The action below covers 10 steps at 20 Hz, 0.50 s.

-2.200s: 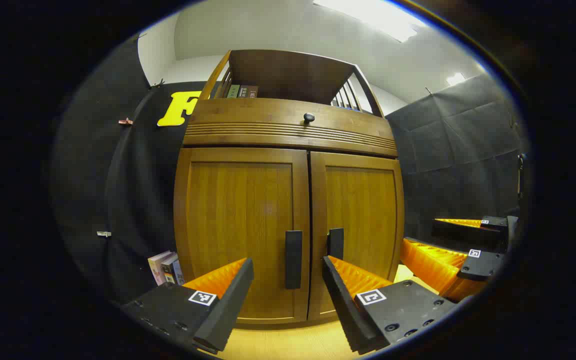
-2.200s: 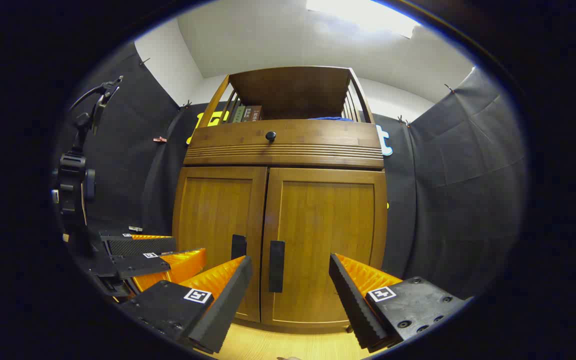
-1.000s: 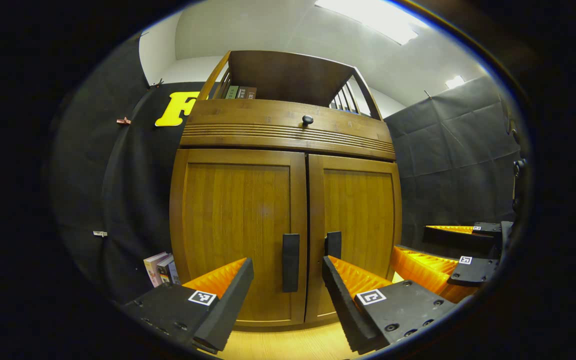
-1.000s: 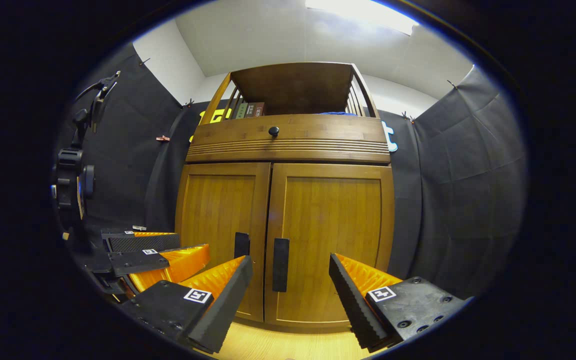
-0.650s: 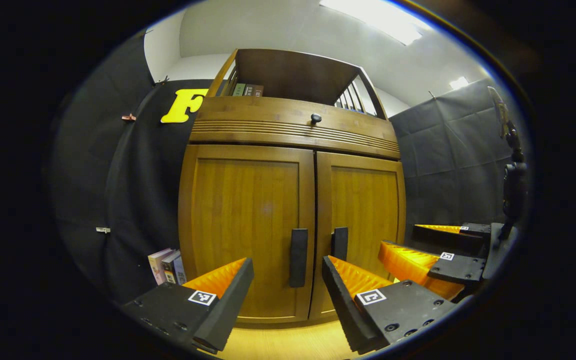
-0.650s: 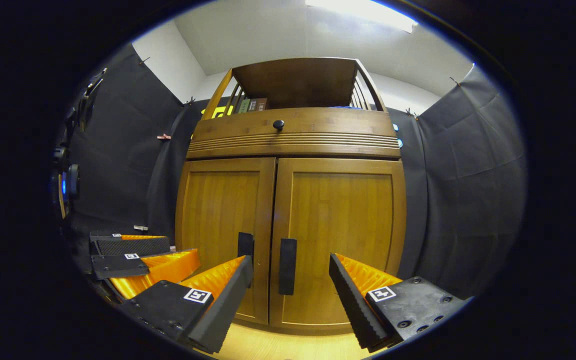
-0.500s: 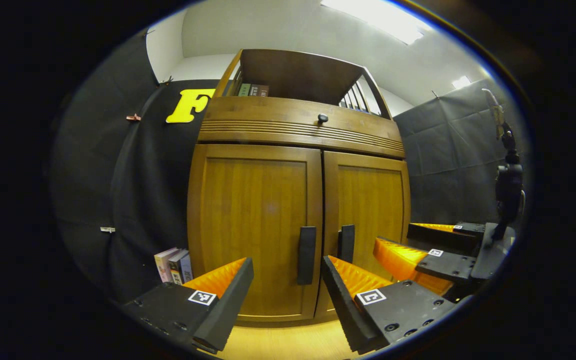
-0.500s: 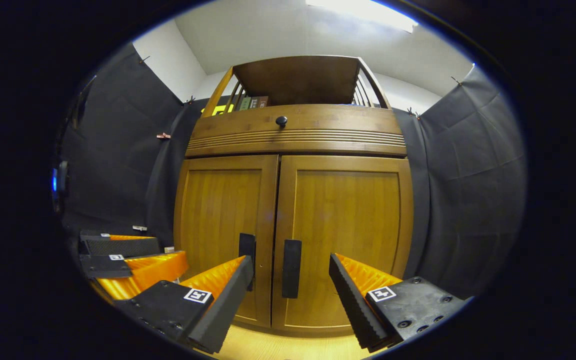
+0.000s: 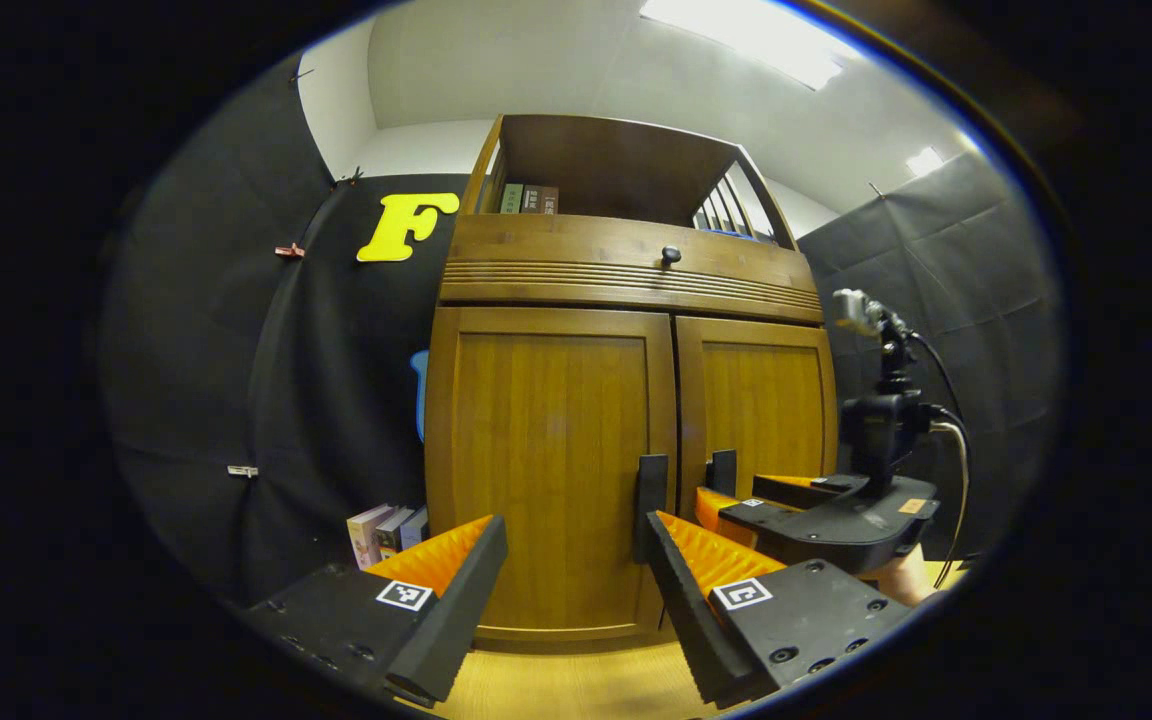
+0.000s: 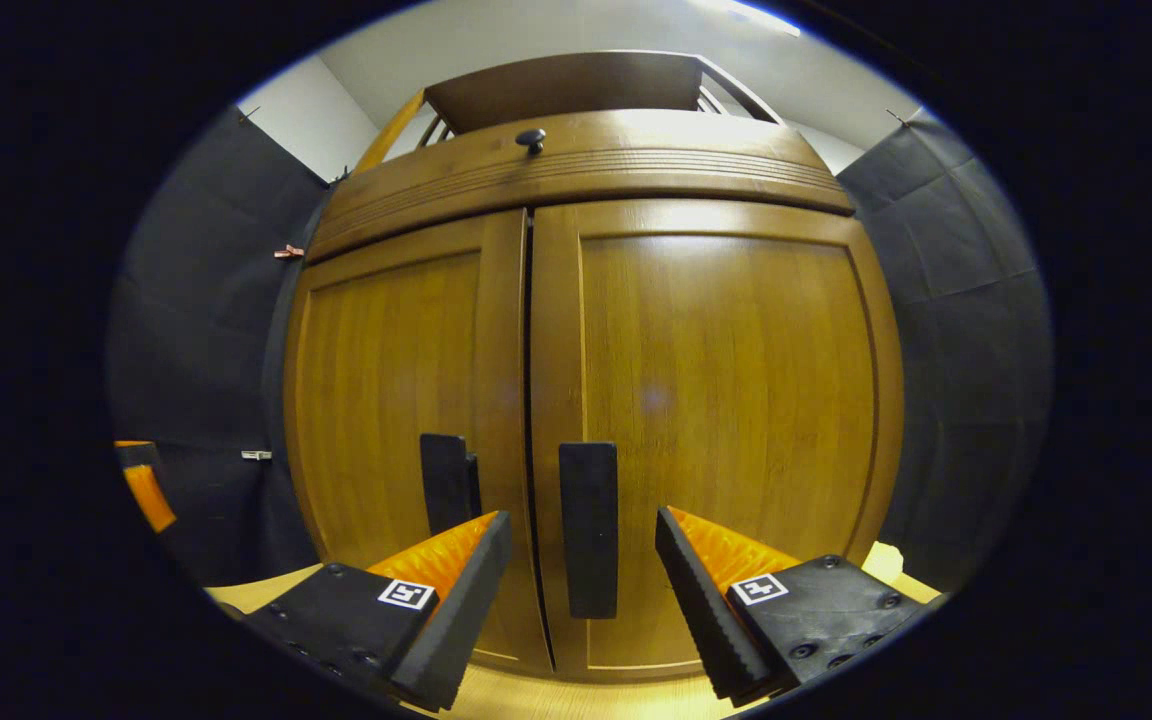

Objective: Open the right door of the double-door shoe cabinet with the right hand, and open the left door with the left hand.

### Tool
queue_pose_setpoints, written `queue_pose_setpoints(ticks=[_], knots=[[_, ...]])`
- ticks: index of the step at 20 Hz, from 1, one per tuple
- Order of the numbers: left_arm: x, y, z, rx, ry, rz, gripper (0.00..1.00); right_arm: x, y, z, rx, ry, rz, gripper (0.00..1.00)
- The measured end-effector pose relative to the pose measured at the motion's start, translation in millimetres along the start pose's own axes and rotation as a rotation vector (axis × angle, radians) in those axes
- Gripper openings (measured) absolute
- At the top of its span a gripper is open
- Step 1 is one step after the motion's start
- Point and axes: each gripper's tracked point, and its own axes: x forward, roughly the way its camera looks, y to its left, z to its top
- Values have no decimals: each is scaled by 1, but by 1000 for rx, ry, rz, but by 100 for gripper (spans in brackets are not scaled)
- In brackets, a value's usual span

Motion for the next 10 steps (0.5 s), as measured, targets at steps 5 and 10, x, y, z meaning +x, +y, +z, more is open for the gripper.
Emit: queue_pose_setpoints(ticks=[5,10], knots=[[8,6,-16,-25,37,-8,87,24,-16,-9,-35,-3,-55,72],[12,3,-28,-43,81,-26,84,28,-4,-10,-77,-4,-21,39]])
